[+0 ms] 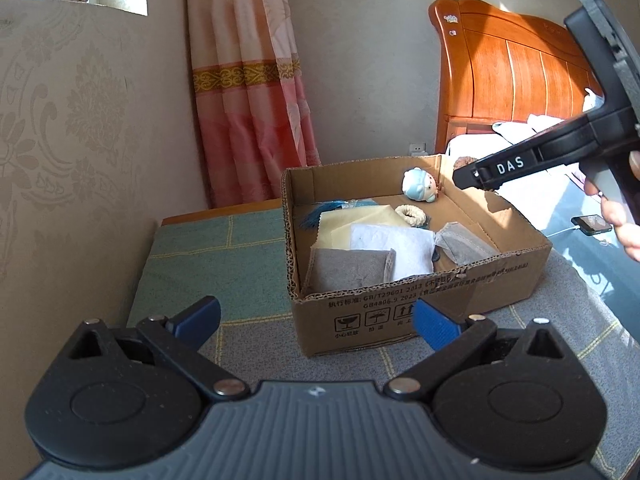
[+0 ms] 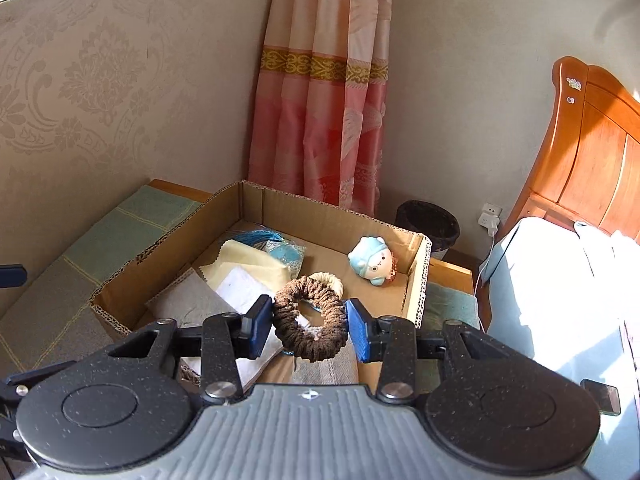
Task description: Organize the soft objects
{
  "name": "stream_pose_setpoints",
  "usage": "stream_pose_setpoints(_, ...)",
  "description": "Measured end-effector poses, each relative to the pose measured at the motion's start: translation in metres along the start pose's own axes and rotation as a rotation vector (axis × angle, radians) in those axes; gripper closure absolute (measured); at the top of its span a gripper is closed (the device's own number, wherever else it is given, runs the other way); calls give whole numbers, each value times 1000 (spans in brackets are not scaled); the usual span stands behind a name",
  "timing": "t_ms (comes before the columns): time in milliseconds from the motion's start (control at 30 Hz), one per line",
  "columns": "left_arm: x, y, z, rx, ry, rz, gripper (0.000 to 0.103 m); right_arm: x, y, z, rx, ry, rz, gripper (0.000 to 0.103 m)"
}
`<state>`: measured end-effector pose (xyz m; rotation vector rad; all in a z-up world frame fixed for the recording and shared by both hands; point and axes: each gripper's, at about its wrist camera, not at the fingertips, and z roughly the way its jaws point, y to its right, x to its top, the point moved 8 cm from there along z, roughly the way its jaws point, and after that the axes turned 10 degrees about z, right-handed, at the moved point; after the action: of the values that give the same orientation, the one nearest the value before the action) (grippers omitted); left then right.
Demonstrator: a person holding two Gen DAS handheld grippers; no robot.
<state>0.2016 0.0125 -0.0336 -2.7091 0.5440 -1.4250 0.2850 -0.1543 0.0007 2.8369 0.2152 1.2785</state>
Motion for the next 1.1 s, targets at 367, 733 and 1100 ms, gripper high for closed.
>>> stream_pose_setpoints(367,1,-8,-6,22,12,-19,1,9,19,39,-80,-56,100,0)
stream_pose_setpoints(733,-1,-8,-5,26,-59,-41,1,-27,11,-8,-153,-108,141,0)
stream_pose_setpoints(1100,-14,-2,-5,28,-149,-42,1,-93,-5,-36,-239,-193,209,0)
